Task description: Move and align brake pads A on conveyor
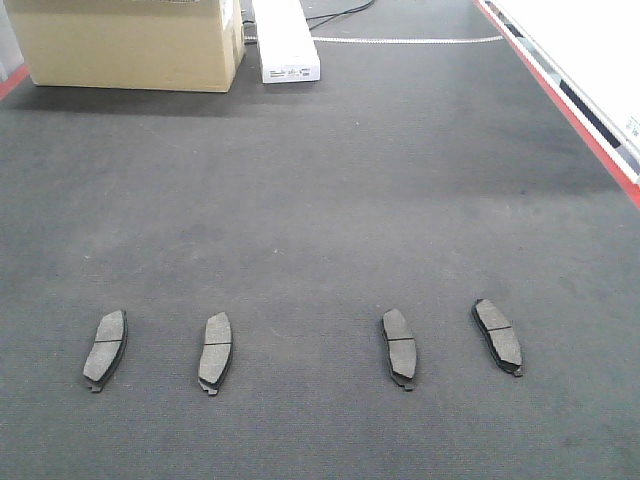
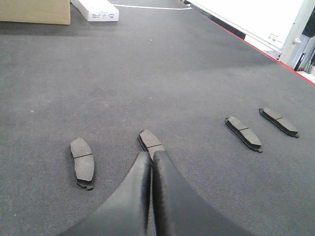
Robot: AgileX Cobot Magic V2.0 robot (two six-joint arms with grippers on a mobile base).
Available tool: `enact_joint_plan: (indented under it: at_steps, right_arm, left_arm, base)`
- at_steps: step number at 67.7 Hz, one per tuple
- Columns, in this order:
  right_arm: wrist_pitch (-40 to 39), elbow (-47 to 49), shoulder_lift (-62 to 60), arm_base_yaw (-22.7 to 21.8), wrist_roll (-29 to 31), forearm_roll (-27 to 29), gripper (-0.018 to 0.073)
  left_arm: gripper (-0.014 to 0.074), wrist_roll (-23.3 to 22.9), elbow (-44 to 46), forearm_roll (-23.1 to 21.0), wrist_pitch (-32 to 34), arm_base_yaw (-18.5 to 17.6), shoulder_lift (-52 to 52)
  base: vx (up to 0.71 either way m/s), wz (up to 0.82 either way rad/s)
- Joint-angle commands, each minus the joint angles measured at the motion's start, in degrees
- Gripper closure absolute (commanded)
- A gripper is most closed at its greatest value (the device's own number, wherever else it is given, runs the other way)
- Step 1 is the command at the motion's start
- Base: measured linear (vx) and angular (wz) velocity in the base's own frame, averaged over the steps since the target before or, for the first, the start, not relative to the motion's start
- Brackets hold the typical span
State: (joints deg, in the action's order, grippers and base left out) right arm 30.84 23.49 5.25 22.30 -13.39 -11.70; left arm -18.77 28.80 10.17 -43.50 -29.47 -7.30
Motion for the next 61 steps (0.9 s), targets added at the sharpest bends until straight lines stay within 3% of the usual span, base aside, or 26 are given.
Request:
enact_joint_plan:
  at_steps: [1,13,23,34,41,61]
  right_arm:
    - [-4.3,1.5,1.4,-0.3,-0.1,-0.5,0.0571]
    - [-4.3,1.5,1.4,-0.3,-0.1,-0.5,0.0571]
    - [-4.3,1.5,1.4,-0.3,-0.1,-0.5,0.0571]
    - [-4.3,1.5,1.4,-0.3,-0.1,-0.5,0.0571]
    - [-4.3,1.5,1.4,-0.3,-0.1,-0.5,0.0571]
    - [-4.3,1.5,1.4,-0.3,-0.1,-0.5,0.0571]
  left_arm:
    - [0.0603,-0.1,1.2,0.2,3.8,-0.4,-0.9]
    - [0.0603,0.0,1.1,0.2,3.6,0.9,-0.9]
    - [0.0603,4.0,-0.9,-0.8,10.2,8.2,-0.5]
    - [0.0603,14.1,-12.4,-9.4,25.6,17.9,3.2]
    - [0.0603,14.8,-18.4,-12.3,30.3,22.6,6.1]
    - [0.0603,14.7,-30.7,-12.5,37.6,30.0,8.9]
  base:
    - [0.0,0.0]
    - [0.0,0.0]
    - [0.0,0.0]
    - [0.0,0.0]
    - [0.0,0.0]
    - [0.0,0.0]
